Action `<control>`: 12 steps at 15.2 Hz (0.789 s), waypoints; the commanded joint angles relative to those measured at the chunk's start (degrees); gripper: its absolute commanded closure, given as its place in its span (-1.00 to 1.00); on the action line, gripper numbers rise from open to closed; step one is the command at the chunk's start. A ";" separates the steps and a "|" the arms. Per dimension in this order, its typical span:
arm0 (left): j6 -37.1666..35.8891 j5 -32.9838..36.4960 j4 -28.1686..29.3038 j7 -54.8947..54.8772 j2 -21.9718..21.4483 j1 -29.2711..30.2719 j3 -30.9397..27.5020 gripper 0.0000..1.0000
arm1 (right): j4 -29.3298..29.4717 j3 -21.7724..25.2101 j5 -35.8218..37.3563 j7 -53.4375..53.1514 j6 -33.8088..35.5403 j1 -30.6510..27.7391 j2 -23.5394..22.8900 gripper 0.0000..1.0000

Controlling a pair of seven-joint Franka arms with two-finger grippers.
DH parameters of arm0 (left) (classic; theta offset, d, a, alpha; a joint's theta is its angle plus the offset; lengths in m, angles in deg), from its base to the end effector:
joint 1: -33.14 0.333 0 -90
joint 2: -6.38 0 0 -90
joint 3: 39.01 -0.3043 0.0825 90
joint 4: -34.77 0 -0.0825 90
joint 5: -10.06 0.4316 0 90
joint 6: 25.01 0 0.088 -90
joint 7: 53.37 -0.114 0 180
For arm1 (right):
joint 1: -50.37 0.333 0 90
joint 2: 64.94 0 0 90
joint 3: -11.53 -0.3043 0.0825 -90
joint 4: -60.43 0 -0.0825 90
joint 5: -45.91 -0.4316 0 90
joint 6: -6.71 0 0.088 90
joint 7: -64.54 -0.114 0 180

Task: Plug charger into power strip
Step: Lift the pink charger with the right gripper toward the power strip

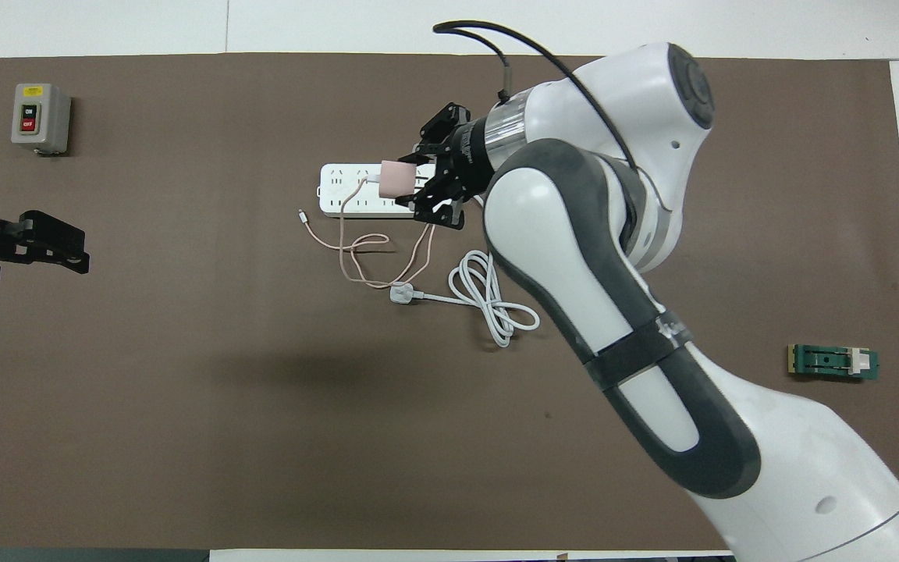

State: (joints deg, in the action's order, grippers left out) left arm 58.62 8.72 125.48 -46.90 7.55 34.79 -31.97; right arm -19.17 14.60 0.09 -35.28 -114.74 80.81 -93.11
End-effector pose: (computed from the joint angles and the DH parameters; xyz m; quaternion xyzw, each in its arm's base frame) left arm 0.5906 -0.0580 0.5785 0.9973 0.0089 -0.0728 0.0054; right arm 0.6630 0.3930 0.4335 -0.6485 0.6706 0.2576 0.2518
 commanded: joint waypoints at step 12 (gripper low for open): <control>17.36 -47.92 9.04 -27.64 8.76 7.23 -0.01 -1.00 | 0.51 0.27 0.56 -0.46 2.36 2.26 -0.57 1.00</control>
State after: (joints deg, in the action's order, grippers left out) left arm 75.51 -32.66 133.53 -70.24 14.16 41.33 -32.36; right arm -19.20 14.66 0.32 -35.27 -113.47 83.20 -93.46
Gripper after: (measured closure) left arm 0.000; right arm 0.524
